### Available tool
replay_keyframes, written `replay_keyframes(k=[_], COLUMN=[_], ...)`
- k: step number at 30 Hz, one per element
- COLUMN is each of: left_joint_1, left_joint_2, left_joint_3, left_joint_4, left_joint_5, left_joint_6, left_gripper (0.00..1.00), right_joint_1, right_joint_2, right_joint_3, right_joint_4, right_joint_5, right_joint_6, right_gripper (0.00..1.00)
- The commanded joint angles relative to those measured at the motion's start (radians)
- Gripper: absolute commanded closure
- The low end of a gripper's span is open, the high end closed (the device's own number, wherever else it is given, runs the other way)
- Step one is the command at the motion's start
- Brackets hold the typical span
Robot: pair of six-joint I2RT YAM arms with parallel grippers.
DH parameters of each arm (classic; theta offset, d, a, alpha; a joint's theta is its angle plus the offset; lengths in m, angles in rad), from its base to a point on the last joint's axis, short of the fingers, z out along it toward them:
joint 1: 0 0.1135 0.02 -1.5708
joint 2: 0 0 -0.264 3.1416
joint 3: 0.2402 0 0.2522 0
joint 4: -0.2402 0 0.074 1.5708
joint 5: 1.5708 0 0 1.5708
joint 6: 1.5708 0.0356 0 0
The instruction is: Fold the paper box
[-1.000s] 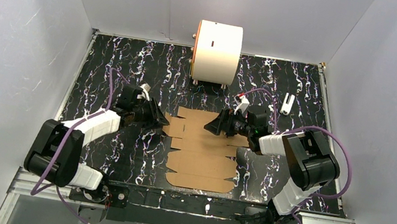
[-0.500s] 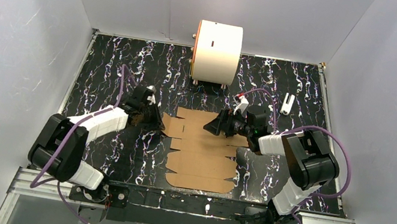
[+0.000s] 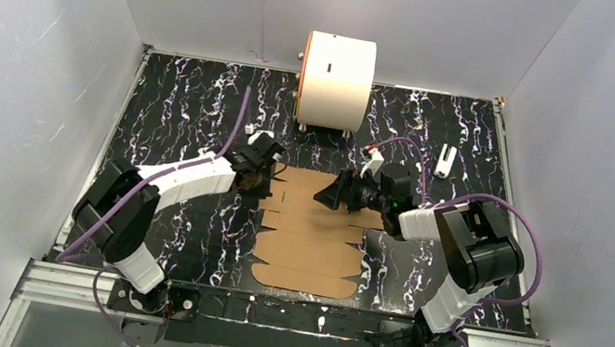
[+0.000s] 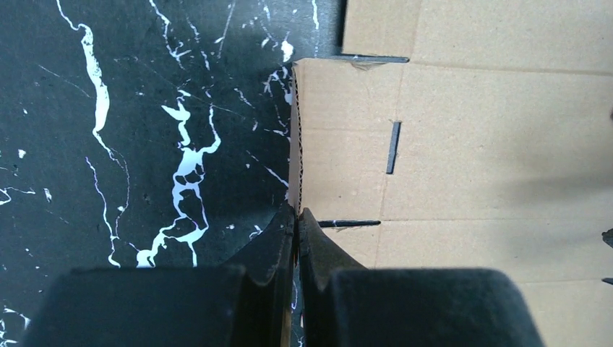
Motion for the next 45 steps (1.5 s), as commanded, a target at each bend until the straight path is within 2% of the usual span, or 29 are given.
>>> replay_keyframes(k=[1,10,28,35,45], left_joint_1=[-0.076,-0.147,-0.231,-0.267,-0.306], left_joint_2=[0.03,0.108,0.179,0.214,0.268], left_joint_3=[0.086,0.191,0.326,0.381,0.448], left_joint_4=[-0.094,-0.17,-0.251,-0.306,-0.343], left_joint_5=[-0.147,-0.225,-0.262,-0.3,-0.328], left_joint_6=[0.009,-0.002,-0.016,-0.035,-0.046], left_gripper=[1.0,1.0,1.0,0.85,0.79], right_joint_1=[0.022,0.031,0.034,0.034,0.034], right_joint_2=[0.034,0.046,0.056,0.059,0.049], right_joint_3=[-0.007,-0.011,-0.01,-0.01,-0.018], right_joint_4=[-0.002,0.007,0.017,0.025,0.032], right_joint_5=[0.014,0.026,0.025,0.021,0.025], right_joint_6=[0.011,0.017,0.029,0.037,0.038], right_gripper=[0.01,0.02,0.01,0.01,0.01])
